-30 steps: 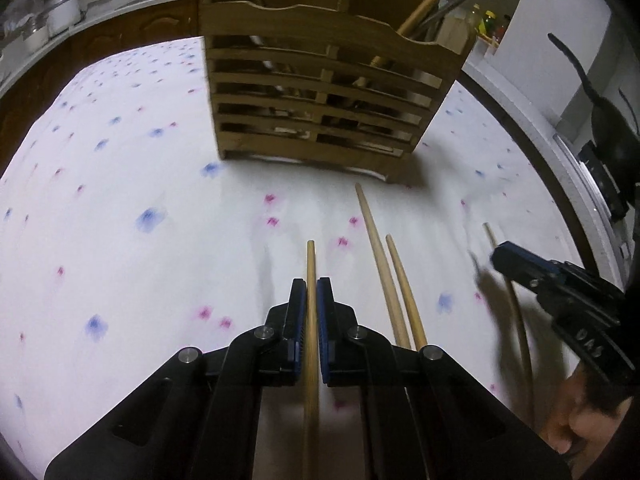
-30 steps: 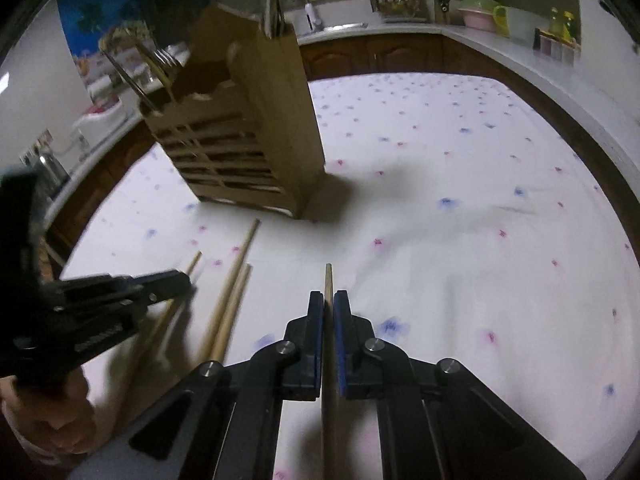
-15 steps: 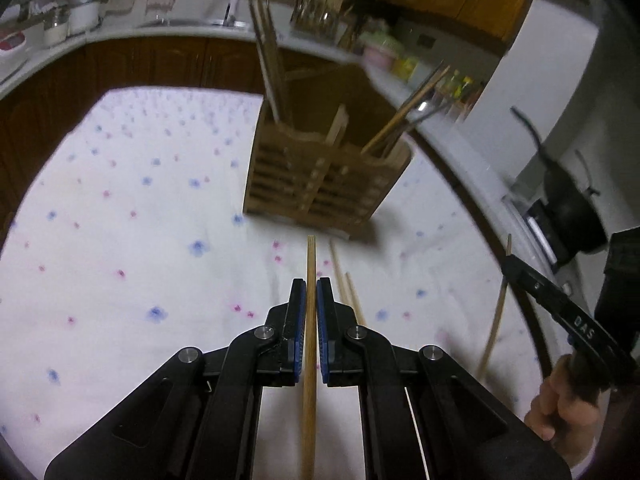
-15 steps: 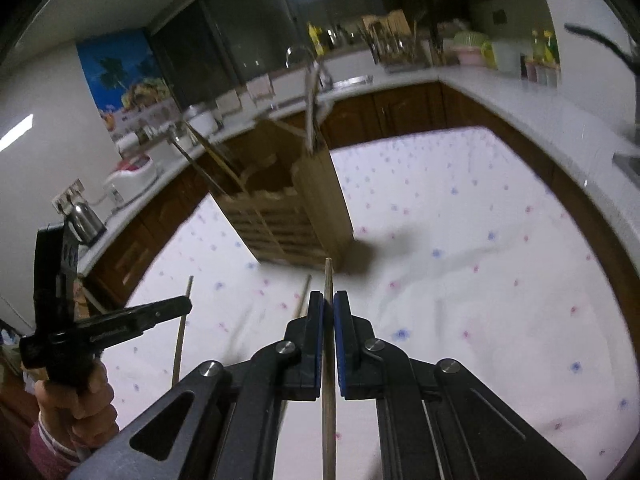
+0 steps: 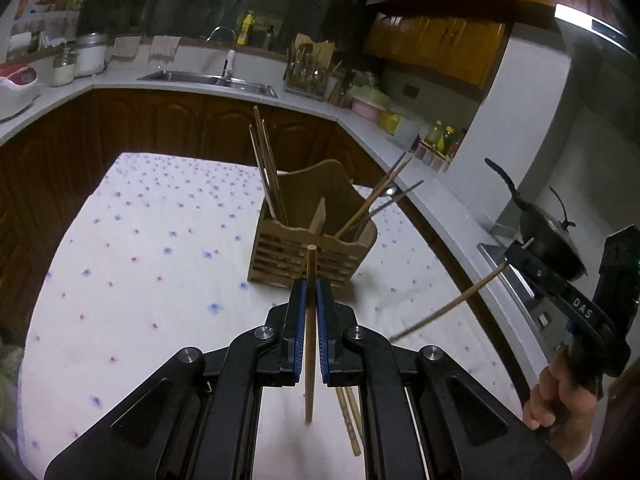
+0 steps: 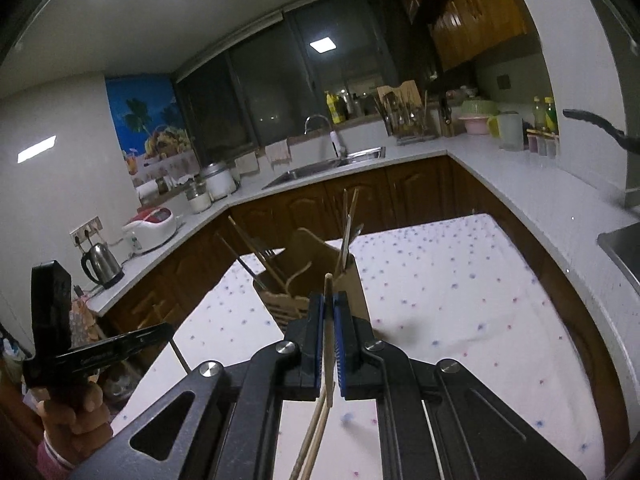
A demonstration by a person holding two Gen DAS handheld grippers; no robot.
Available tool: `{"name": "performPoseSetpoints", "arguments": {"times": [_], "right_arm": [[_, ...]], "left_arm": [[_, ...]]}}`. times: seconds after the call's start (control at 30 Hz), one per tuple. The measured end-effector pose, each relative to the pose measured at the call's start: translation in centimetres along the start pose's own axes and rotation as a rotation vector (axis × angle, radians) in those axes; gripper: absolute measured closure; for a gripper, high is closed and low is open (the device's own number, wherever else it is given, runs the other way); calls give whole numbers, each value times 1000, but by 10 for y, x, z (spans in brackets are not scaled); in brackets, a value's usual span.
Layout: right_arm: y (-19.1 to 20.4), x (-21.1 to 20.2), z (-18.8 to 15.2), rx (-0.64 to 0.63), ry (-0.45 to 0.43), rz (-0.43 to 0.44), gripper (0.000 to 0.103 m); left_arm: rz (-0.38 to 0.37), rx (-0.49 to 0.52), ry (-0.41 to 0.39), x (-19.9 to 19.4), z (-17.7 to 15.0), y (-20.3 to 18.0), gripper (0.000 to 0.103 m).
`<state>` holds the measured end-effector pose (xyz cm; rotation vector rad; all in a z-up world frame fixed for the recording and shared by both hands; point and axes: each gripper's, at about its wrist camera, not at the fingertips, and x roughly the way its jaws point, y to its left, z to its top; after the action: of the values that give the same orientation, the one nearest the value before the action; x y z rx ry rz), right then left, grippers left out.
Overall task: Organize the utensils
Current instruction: 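Lift the wooden chopstick with the left tool while the right tool carries its chopstick to the holder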
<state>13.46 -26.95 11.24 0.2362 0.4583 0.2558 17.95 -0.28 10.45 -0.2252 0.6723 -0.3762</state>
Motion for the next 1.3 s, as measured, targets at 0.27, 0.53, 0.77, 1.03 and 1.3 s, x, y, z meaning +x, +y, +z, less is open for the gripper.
{"name": "performPoseSetpoints", "arguments": {"times": [0.27,0.53,0.77,1.03,1.3], "right_arm": [[2,1,0,-3,0,5,98],[4,2,8,-16,-9,12,98],[5,4,13,-24,-23,17,98],[7,11,30,-39,-51,19,98],[6,23,67,-24,-131,25,98]], "left_arm": [[-2,-10,-27,-8,5,4,98],[4,-14,-55,-13,15,5,98],[-14,-25,-70,-14,24,6,98],[-23,-19,-117,-15,51,3,98],[-7,4,-216,-17,100,-6,98]]}}
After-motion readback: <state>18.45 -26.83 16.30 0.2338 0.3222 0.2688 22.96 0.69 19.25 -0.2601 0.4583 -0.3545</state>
